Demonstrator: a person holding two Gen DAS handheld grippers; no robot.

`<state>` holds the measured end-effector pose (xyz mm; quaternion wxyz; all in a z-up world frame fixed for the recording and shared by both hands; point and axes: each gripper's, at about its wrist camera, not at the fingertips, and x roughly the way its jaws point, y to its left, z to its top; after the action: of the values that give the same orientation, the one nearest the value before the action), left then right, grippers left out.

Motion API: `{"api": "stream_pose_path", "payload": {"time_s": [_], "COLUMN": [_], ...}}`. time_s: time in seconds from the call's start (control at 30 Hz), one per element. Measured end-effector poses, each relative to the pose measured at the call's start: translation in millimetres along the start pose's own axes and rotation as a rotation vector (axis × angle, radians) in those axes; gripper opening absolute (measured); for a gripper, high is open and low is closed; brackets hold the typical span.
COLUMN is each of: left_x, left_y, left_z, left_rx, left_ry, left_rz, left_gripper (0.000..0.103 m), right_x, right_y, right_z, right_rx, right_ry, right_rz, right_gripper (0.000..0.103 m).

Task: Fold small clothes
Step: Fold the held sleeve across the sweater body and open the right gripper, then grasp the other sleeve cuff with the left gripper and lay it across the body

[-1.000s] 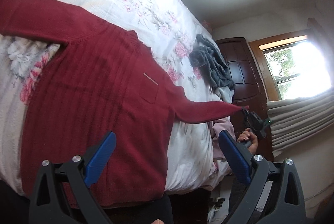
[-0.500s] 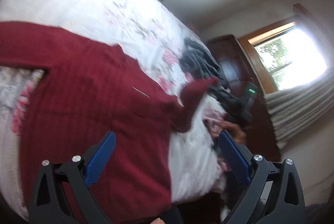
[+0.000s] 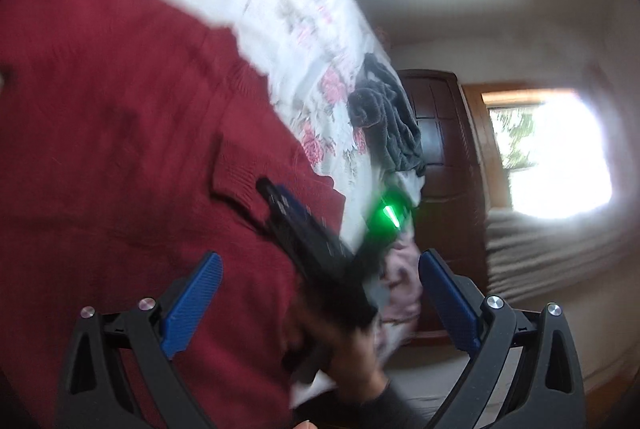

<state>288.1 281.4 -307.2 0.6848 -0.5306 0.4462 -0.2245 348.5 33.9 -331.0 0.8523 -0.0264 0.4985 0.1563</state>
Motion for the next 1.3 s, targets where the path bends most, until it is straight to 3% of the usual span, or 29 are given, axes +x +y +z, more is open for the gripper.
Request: {"api": "stream_pose_path", "payload": {"time_s": [0.17, 0.3, 0.4, 0.5, 0.53, 0.57, 0.6, 0.77, 1.0, 1.13, 1.3], "left_x": [69, 120, 152, 158, 162, 164, 168, 161, 107, 75, 34], "left_y": [36, 54, 67, 55, 47, 44, 43, 19, -91, -133, -145], "left_z": [25, 36, 43, 50, 53, 55, 57, 67, 98, 116, 139], "left_rx": [-0.115, -0.145, -0.151, -0.087, -0.045, -0.03, -0.033, 0.043, 0.315, 0.428, 0.482], "left_ry": [0.062, 0.112, 0.147, 0.117, 0.116, 0.133, 0.156, 0.159, 0.11, 0.075, 0.026], "left_rz": [-0.034, 0.082, 0.22, 0.27, 0.312, 0.351, 0.376, 0.39, 0.343, 0.353, 0.398], "left_gripper": [0.099, 0.099, 0.098, 0.096, 0.079, 0.031, 0.012, 0.009, 0.008, 0.008, 0.008], "right_x": [-59, -101, -127, -146, -151, -157, -161, -172, -179, -182, -184], "right_y": [-51, -79, -96, -107, -106, -105, -104, -91, -78, -76, -72], "right_z": [-57, -106, -135, -157, -162, -168, -171, -185, -192, -191, -191], "right_rx": [0.154, 0.248, 0.321, 0.374, 0.374, 0.374, 0.378, 0.417, 0.431, 0.441, 0.443], "right_ry": [-0.026, -0.031, -0.021, -0.005, -0.002, -0.001, -0.004, -0.003, 0.004, 0.007, 0.012], "right_rz": [0.014, 0.017, 0.026, 0.045, 0.047, 0.05, 0.053, 0.085, 0.1, 0.116, 0.117], "right_gripper": [0.034, 0.037, 0.041, 0.041, 0.041, 0.041, 0.041, 0.041, 0.041, 0.041, 0.041]}}
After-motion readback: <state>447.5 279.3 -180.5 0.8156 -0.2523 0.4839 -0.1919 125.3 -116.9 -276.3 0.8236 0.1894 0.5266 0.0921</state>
